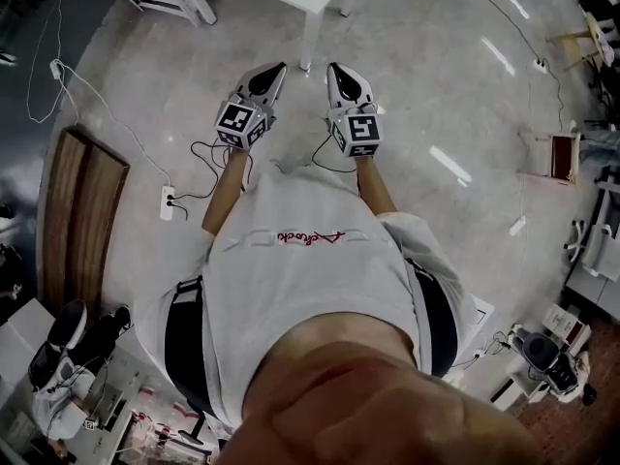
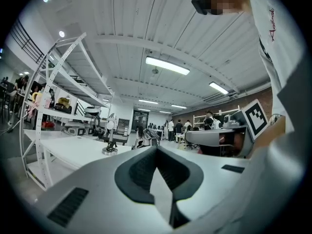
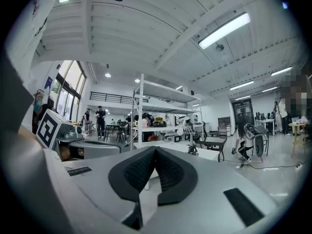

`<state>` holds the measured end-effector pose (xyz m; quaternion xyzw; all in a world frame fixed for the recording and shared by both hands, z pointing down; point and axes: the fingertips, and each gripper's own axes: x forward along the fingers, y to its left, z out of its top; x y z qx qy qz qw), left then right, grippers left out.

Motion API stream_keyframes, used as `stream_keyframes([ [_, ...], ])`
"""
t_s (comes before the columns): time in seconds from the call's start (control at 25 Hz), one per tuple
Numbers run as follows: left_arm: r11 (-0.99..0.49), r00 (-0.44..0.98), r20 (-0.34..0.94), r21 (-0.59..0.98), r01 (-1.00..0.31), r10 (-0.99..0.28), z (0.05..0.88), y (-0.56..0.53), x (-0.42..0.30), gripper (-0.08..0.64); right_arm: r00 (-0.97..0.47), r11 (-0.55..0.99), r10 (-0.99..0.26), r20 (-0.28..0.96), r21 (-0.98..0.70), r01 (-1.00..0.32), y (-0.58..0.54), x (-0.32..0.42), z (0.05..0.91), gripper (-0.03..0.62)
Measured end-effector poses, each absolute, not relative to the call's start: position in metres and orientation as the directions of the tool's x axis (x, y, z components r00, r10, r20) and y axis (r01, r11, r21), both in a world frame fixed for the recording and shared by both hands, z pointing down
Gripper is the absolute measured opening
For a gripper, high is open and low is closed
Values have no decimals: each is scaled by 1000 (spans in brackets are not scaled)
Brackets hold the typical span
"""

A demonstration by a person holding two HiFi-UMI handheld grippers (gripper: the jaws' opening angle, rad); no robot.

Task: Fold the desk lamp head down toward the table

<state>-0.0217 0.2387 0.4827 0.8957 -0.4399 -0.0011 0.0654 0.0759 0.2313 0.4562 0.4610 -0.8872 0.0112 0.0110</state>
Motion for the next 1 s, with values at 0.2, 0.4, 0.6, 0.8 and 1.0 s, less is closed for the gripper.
stream_keyframes([
  [0.2, -584, 592, 62, 112, -804, -803, 485, 235, -20, 20, -590, 590, -806, 41, -10, -807, 230, 79, 461, 18],
  [0.4, -566, 574, 55, 115, -816, -817, 483, 232, -7, 20, -616, 616, -787, 37, 8, -787, 230, 91, 458, 18],
  [0.6, -553, 561, 72, 103, -827, -825, 486, 232, 4, 20, -620, 620, -784, 32, 13, -784, 227, 104, 458, 18],
  [0.8, -541, 551, 84, 118, -833, -830, 494, 233, 4, 20, -628, 629, -777, 42, 12, -777, 226, 107, 465, 18],
  [1.0, -535, 547, 84, 128, -835, -833, 499, 224, 4, 20, -635, 636, -771, 45, 14, -771, 220, 107, 469, 18],
])
